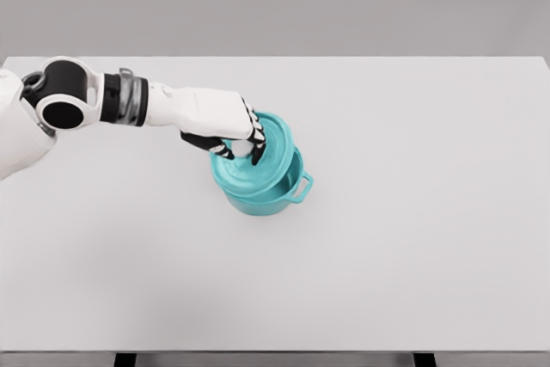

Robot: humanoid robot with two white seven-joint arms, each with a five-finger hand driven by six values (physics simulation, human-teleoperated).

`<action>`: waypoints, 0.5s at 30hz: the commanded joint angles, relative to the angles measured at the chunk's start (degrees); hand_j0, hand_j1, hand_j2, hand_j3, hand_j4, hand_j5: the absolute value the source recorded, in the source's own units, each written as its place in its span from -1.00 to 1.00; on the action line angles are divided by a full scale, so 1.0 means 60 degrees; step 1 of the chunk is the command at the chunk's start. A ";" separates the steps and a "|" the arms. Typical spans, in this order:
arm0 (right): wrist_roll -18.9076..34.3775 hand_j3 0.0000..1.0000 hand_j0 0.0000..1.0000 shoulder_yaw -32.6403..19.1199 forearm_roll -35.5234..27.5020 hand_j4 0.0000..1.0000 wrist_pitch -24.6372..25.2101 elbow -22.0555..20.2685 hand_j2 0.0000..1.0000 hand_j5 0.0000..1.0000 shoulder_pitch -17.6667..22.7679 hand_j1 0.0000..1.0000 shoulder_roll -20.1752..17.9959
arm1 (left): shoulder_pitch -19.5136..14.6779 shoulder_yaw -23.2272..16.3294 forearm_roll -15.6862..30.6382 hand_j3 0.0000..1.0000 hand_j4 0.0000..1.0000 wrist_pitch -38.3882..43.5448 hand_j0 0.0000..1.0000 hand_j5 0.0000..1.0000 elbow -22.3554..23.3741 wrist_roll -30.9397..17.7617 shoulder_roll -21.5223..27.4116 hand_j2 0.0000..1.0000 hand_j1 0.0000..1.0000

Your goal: Cover the pot with left arm

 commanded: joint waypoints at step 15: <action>0.0003 1.00 1.00 0.0000 -0.0003 1.00 0.0003 0.0001 1.00 1.00 -0.0015 1.00 -0.0001 | 0.0000 -0.0076 0.0033 0.39 0.39 0.0026 0.39 0.39 0.0030 0.0004 -0.0026 0.39 0.39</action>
